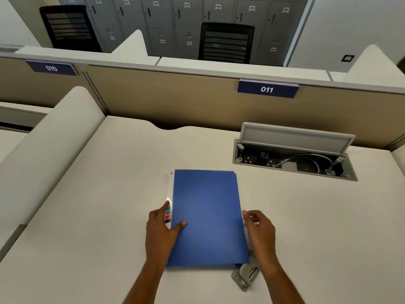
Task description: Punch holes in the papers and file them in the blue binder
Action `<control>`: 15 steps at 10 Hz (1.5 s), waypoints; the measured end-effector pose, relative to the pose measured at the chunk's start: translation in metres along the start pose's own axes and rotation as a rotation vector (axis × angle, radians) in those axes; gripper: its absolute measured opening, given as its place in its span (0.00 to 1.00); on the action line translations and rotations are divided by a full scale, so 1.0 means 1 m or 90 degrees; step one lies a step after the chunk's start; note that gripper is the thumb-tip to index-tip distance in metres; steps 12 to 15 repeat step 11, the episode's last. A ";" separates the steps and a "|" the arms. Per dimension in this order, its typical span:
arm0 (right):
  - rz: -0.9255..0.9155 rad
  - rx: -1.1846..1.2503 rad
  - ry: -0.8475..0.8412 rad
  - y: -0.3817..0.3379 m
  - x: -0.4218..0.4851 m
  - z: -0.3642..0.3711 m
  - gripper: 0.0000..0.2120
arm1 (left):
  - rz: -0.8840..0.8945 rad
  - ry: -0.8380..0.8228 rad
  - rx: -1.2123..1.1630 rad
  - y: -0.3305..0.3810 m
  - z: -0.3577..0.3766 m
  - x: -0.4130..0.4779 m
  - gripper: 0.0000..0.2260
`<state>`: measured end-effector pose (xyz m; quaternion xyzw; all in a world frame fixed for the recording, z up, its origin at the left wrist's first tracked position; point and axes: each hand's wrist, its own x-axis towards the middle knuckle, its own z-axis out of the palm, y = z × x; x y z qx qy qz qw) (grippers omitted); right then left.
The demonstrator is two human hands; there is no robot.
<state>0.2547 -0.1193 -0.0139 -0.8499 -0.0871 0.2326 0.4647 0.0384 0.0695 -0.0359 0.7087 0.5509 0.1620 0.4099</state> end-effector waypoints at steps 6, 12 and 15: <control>-0.180 -0.557 -0.139 -0.066 0.034 0.135 0.41 | -0.006 0.010 0.204 0.022 -0.043 0.144 0.35; -0.173 -0.472 -0.074 -0.076 0.032 0.126 0.50 | 0.120 0.040 0.412 0.041 -0.068 0.165 0.35; -0.173 -0.472 -0.074 -0.076 0.032 0.126 0.50 | 0.120 0.040 0.412 0.041 -0.068 0.165 0.35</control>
